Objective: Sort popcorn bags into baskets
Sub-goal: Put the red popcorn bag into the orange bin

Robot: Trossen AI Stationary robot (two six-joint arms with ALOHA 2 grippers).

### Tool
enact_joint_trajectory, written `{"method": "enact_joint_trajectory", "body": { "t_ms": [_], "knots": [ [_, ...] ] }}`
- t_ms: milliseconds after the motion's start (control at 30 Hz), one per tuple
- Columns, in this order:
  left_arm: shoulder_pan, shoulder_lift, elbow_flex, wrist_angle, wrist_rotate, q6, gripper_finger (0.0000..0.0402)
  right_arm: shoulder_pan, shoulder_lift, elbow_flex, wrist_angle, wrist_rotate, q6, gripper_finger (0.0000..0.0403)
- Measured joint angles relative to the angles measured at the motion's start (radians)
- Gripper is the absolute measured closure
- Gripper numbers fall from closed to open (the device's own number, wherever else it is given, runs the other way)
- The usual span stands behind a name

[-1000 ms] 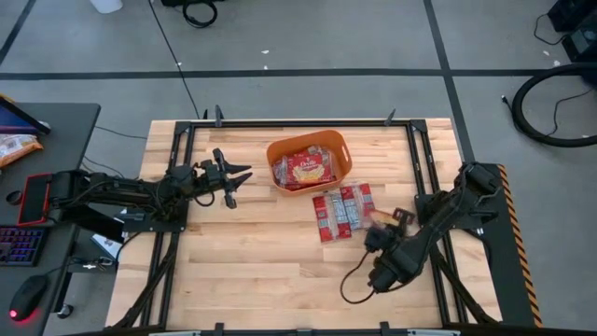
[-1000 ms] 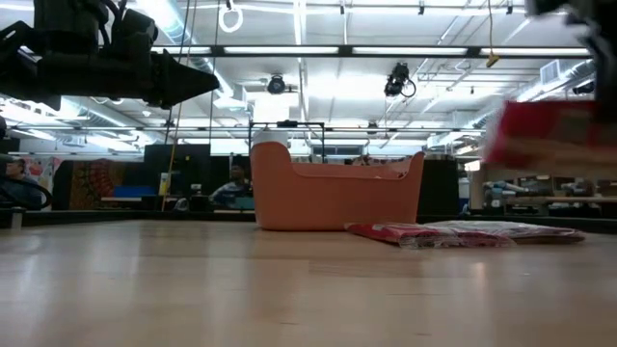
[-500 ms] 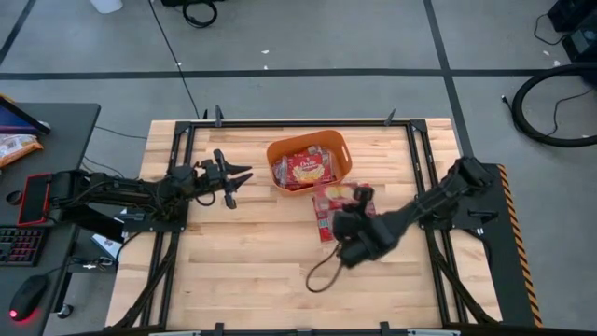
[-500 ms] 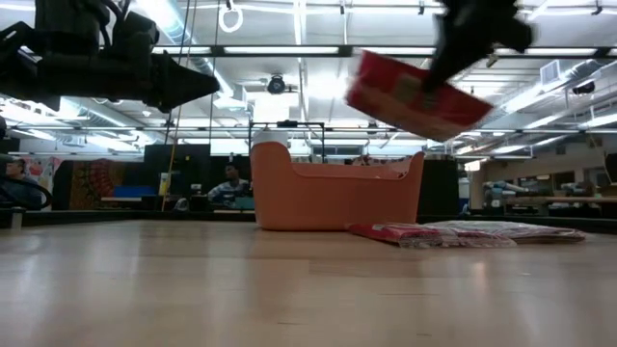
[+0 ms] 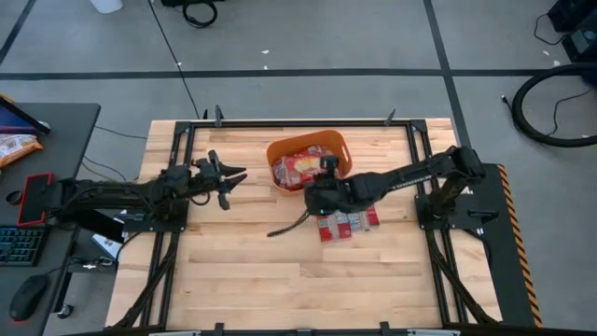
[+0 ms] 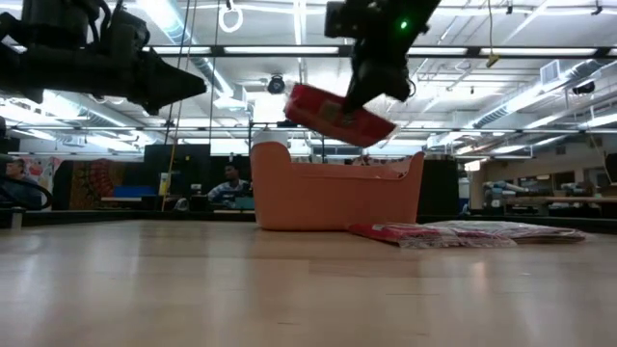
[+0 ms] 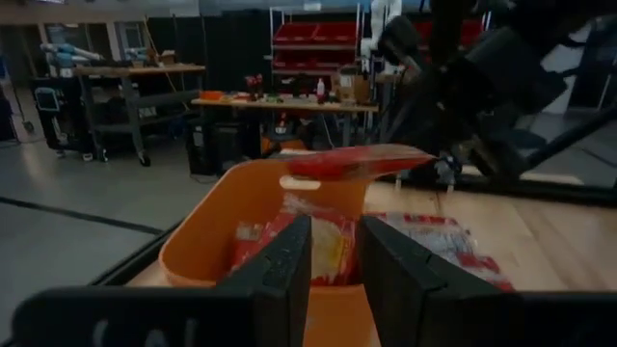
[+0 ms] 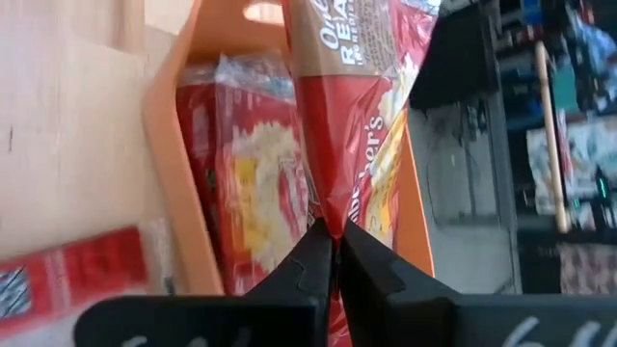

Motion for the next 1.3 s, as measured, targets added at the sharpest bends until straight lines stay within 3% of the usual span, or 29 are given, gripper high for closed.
{"method": "enact_joint_trajectory", "body": {
  "t_ms": [233, 467, 733, 933, 1167, 1300],
  "knots": [
    [0.000, -0.201, 0.000, -0.196, -0.027, 0.021, 0.0308, -0.135, 0.000, -0.105, 0.295, -0.107, -0.255, 0.0382],
    [0.000, -0.324, 0.000, -0.305, -0.048, 0.049, 0.0308, -0.275, 0.000, -0.117, 0.331, -0.312, -0.283, 0.0378],
    [0.000, -0.378, -0.038, -0.347, -0.155, 0.083, 0.0308, -0.320, 0.000, -0.117, 0.333, -0.334, -0.316, 0.0306],
    [0.000, -0.375, -0.053, -0.351, -0.179, 0.147, 0.0308, -0.295, 0.000, -0.080, 0.253, -0.302, -0.174, 0.0252],
    [0.000, -0.376, -0.052, -0.296, -0.281, 0.205, 0.0308, -0.288, 0.000, 0.032, 0.025, -0.546, 0.002, 0.0237],
    [0.000, -0.375, -0.052, -0.291, -0.282, 0.204, 0.0308, -0.255, -0.001, 0.058, -0.136, -0.576, 0.053, 0.0238]
  ]
}}
